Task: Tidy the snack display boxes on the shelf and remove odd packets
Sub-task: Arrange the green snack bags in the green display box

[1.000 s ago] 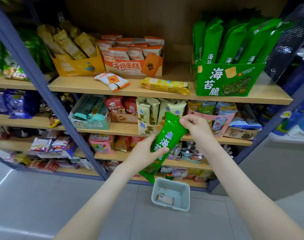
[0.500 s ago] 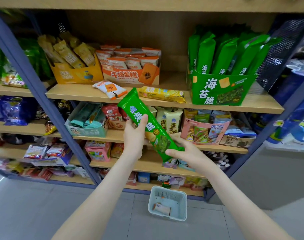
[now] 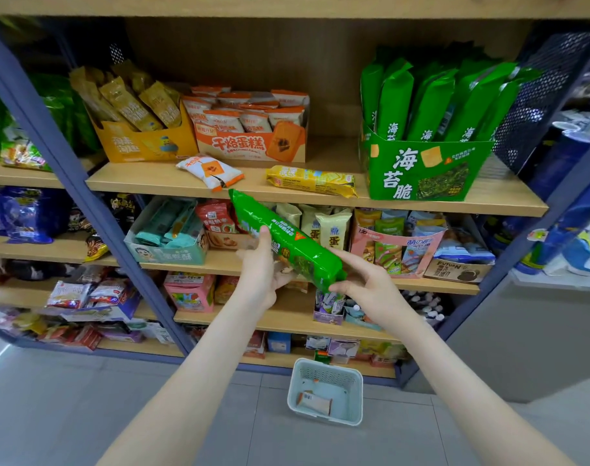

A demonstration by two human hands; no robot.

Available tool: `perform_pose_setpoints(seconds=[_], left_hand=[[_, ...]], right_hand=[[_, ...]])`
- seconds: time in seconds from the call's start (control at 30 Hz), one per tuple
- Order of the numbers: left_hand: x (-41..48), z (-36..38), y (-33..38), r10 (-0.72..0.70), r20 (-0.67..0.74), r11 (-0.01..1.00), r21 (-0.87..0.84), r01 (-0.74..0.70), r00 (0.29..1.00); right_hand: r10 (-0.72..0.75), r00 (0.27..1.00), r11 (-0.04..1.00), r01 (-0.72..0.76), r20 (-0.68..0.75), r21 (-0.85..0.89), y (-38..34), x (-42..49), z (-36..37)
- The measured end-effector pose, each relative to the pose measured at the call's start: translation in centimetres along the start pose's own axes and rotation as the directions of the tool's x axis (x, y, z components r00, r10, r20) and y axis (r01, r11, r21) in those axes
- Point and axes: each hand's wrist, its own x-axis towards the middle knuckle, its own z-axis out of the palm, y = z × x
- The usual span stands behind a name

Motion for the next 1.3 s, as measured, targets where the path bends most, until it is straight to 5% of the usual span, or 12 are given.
perform_pose_setpoints(seconds=[0.17, 0.33, 0.57, 0.7, 1.0, 1.13, 1.3], left_hand=[[-1.2, -0.1, 0.6, 0.123, 0.244, 0.972, 0.168, -0.167, 0.962], [-2.2, -0.3, 0.5, 0.048, 0.512, 0.981, 0.135, -0.136, 0.858], [-2.5, 0.4, 0.5, 0.049, 0.552, 0.955, 0.218, -0.201, 0.832], [-2.0, 0.3, 1.5, 0.076, 0.580, 0.952, 0.199, -0.231, 0.811], [-0.4, 1.8, 7.8, 0.073, 0.776, 0.831, 0.299, -0.469, 0.626], [-0.9, 5.4, 10.3, 0.268, 0.762, 0.727, 0.241, -0.643, 0.589], [-0.8, 10.1, 10.5, 0.589, 0.407, 0.739, 0.078, -0.669, 0.698]], right_hand=[[-0.082, 0.972, 0.995, 0.093, 0.220, -0.040, -1.4, -0.6, -0.7], [-0.011, 0.992, 0.979, -0.015, 0.126, 0.202, -2.9, 0.2, -0.6], [0.003, 0.999, 1.000, -0.002, 0.050, -0.005, -3.2, 0.8, 0.5], [-0.045, 0.999, 0.991, 0.048, -0.026, 0.124, -3.6, 0.9, 0.2], [-0.120, 0.992, 0.990, 0.118, 0.026, 0.074, -6.9, 2.2, -3.4], [-0.211, 0.976, 0.977, 0.208, -0.053, -0.048, -9.2, 2.7, -6.1], [-0.452, 0.817, 0.857, 0.286, -0.358, -0.429, -9.3, 4.9, -11.7]])
